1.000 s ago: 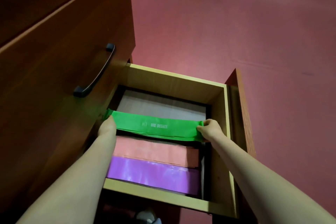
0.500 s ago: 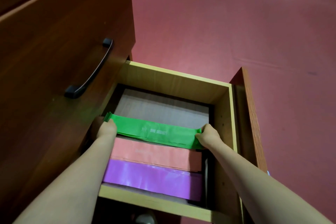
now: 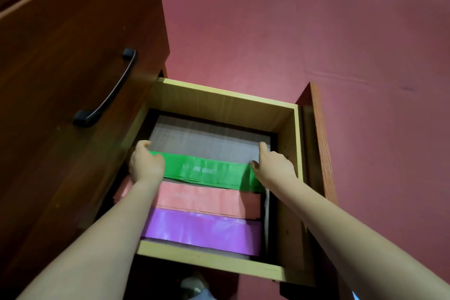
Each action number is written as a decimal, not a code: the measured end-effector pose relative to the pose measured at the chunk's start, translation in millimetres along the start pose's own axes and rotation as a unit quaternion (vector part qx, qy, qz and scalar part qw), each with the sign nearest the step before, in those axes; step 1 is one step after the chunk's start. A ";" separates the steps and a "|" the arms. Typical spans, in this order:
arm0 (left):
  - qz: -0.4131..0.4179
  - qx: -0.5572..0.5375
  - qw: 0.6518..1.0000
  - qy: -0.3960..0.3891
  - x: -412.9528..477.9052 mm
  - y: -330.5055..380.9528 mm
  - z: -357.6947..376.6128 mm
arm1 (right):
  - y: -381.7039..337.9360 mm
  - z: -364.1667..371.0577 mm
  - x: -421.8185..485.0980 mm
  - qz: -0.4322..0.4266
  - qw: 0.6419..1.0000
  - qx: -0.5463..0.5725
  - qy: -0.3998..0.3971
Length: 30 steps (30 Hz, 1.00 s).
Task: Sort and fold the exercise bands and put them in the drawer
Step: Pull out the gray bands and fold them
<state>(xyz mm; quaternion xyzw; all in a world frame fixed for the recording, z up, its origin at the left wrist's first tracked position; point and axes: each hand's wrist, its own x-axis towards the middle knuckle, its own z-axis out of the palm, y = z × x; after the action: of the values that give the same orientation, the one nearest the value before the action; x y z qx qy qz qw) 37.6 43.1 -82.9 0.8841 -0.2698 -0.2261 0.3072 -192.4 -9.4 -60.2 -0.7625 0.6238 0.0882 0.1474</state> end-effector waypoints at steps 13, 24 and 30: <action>0.328 -0.283 0.867 -0.245 -200.7 146.8 31.1 | 90.5 -82.4 -150.0 -0.135 0.933 0.128 0.309; 0.232 -0.389 0.763 -0.462 -352.1 173.1 121.2 | 274.5 -33.3 -225.2 0.150 0.964 0.149 0.161; 0.153 -0.349 0.807 -0.451 -365.8 165.9 171.1 | 323.4 -0.2 -223.7 0.193 0.953 0.201 0.122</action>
<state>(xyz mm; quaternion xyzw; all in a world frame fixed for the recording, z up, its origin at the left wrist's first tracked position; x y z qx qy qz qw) -390.4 85.9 -8.3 0.4632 -0.4131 -0.6280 0.4694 -554.6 139.9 -25.9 -0.5874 0.7769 -0.1056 0.2007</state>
